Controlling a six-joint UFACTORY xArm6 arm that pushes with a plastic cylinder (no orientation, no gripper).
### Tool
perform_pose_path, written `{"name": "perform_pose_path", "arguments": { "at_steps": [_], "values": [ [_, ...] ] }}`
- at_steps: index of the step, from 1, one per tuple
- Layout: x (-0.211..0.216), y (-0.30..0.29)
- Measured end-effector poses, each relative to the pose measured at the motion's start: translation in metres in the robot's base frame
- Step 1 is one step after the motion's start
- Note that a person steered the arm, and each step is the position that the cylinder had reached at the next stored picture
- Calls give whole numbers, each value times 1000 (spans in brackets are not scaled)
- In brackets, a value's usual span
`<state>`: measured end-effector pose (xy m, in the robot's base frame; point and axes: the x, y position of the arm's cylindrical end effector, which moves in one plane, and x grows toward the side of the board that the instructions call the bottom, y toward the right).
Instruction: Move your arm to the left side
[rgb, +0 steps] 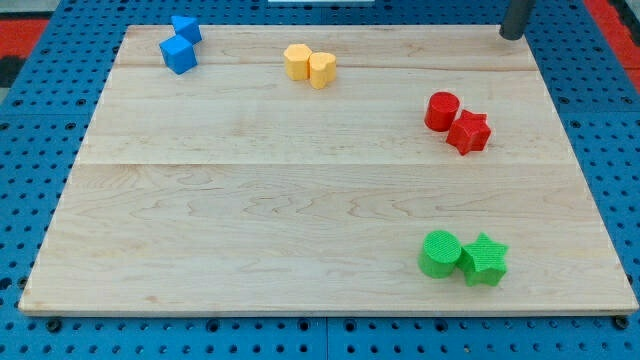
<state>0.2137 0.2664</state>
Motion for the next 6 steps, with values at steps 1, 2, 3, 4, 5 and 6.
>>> {"name": "perform_pose_path", "arguments": {
  "at_steps": [1, 2, 3, 4, 5, 6],
  "values": [
    [0, -9],
    [1, -10],
    [3, -8],
    [54, 0],
    [60, -29],
    [47, -36]
  ]
}}
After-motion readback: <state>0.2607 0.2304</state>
